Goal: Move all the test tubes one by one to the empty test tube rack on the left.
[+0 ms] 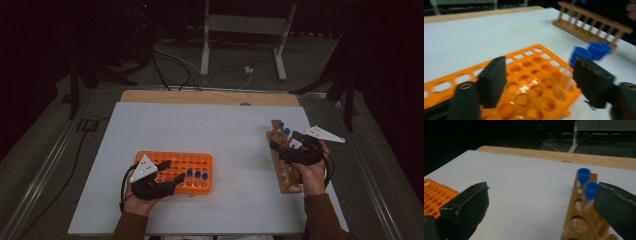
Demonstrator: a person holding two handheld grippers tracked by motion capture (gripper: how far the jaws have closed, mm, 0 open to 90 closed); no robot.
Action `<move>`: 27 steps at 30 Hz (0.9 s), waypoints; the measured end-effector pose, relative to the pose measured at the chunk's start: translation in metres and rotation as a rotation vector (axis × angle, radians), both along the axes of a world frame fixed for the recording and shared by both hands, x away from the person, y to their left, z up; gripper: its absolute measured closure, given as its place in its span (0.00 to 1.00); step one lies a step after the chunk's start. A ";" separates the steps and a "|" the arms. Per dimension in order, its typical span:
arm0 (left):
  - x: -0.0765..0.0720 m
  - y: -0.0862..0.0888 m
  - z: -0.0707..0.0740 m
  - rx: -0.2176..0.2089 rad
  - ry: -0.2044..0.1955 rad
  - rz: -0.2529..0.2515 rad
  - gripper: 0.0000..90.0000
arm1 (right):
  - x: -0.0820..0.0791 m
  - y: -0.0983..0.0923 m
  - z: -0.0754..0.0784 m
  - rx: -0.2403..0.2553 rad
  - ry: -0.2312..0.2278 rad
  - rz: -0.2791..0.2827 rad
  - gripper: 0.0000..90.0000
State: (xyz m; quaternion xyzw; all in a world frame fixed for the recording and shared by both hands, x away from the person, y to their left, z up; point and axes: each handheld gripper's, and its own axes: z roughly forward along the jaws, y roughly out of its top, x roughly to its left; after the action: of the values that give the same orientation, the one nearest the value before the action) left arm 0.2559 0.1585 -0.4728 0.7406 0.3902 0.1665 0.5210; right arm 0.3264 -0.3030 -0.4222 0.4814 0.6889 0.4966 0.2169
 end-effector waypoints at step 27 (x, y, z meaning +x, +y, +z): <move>0.008 0.016 0.000 0.042 -0.018 0.207 0.01 | 0.048 -0.021 -0.026 -0.166 0.093 -0.032 0.69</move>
State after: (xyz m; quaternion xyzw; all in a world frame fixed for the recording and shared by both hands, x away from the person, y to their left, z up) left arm 0.2637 0.1750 -0.4731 0.7056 0.4562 0.2342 0.4890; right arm 0.3745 -0.3243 -0.4486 0.4953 0.7293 0.4113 0.2317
